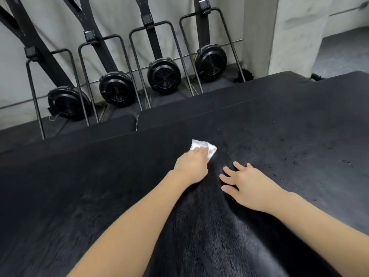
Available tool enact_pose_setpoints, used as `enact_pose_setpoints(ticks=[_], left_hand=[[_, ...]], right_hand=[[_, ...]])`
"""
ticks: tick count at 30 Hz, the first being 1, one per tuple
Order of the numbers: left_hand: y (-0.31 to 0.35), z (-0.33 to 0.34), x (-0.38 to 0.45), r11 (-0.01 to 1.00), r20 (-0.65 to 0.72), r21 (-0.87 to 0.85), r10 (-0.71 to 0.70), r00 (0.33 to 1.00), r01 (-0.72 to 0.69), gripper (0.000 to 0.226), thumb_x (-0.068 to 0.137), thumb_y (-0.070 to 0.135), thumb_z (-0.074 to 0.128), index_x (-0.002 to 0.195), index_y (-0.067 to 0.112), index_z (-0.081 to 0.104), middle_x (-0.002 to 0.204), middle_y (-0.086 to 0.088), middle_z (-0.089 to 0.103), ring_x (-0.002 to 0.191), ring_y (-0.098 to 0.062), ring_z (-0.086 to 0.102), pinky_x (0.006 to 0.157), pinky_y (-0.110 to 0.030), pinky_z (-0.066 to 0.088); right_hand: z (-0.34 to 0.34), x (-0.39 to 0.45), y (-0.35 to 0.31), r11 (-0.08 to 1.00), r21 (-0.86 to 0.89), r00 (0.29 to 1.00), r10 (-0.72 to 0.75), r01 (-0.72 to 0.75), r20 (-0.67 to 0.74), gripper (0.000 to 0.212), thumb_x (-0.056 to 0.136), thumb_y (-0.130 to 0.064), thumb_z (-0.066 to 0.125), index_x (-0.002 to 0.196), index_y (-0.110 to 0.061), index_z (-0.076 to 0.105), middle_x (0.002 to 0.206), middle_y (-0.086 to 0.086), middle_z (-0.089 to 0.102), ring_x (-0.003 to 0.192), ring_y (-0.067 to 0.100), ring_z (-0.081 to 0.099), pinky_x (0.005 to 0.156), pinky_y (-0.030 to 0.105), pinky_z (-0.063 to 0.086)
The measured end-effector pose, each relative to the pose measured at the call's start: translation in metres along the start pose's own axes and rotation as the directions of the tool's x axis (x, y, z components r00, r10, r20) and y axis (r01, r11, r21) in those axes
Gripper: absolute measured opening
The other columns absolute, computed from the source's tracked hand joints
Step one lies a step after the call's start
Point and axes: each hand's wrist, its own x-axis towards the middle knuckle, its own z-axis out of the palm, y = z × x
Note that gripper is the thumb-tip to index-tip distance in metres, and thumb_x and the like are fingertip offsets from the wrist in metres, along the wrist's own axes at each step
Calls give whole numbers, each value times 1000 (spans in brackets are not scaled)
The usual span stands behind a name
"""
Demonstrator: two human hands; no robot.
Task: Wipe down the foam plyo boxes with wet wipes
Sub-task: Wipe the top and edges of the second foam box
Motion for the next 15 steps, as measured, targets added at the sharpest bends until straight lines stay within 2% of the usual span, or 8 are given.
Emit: enact_pose_setpoints(ticks=[3, 6, 9, 10, 12, 13, 15], left_hand=[[-14, -6, 40, 998, 43, 10, -60, 997, 59, 45, 96, 6, 41, 141, 6, 38, 127, -16, 57, 105, -38, 57, 75, -37, 38], [-31, -12, 69, 997, 66, 34, -68, 996, 66, 48, 94, 1, 41, 142, 3, 38, 126, -18, 58, 98, -37, 56, 75, -36, 41], [-40, -12, 77, 996, 39, 58, -71, 997, 68, 48, 94, 3, 41, 141, 2, 38, 114, -17, 61, 92, -38, 58, 72, -36, 40], [-37, -13, 71, 997, 27, 45, -58, 998, 57, 41, 93, 3, 42, 134, 3, 43, 101, -13, 60, 86, -37, 58, 69, -36, 40], [-25, -16, 46, 1000, 15, 8, -5, 1000, 5, 21, 91, 1, 43, 110, 10, 45, 75, -4, 46, 70, -33, 54, 62, -35, 37], [-18, -17, 29, 999, 14, -12, 47, 999, -46, 16, 90, 1, 43, 101, 13, 41, 69, -1, 39, 62, -30, 49, 59, -35, 35], [-12, -11, -2, 979, -9, -57, 196, 981, -196, 12, 95, 4, 45, 98, 15, 38, 67, 2, 36, 55, -27, 41, 55, -36, 34]], right_hand=[[-2, 4, 2, 1000, 2, 997, -3, 3, 73, 51, 107, -45, 26, 153, -25, 34, 161, -4, 27, 149, 30, 18, 118, 50, 23], [-6, 8, 3, 1000, 20, 989, -4, 2, 146, 53, 107, -45, 26, 156, -25, 29, 165, -3, 20, 153, 31, 10, 121, 51, 18], [-8, 9, 3, 1000, 26, 986, -1, -3, 169, 53, 108, -45, 26, 157, -25, 26, 166, -3, 16, 153, 31, 7, 122, 51, 16], [-9, 8, 3, 1000, 22, 986, -1, -3, 167, 53, 108, -45, 26, 157, -25, 26, 166, -2, 16, 153, 31, 7, 122, 51, 16], [-11, 6, 1, 1000, 12, 987, -5, 3, 160, 53, 108, -45, 26, 157, -24, 27, 166, -3, 17, 153, 30, 8, 121, 51, 17], [-11, 6, 1, 1000, 14, 988, -7, 5, 154, 53, 108, -45, 26, 157, -24, 27, 166, -3, 17, 153, 30, 8, 121, 51, 17], [-11, 6, 1, 1000, 26, 988, -10, 6, 155, 53, 107, -45, 27, 156, -25, 28, 166, -3, 18, 153, 29, 8, 121, 50, 16]])
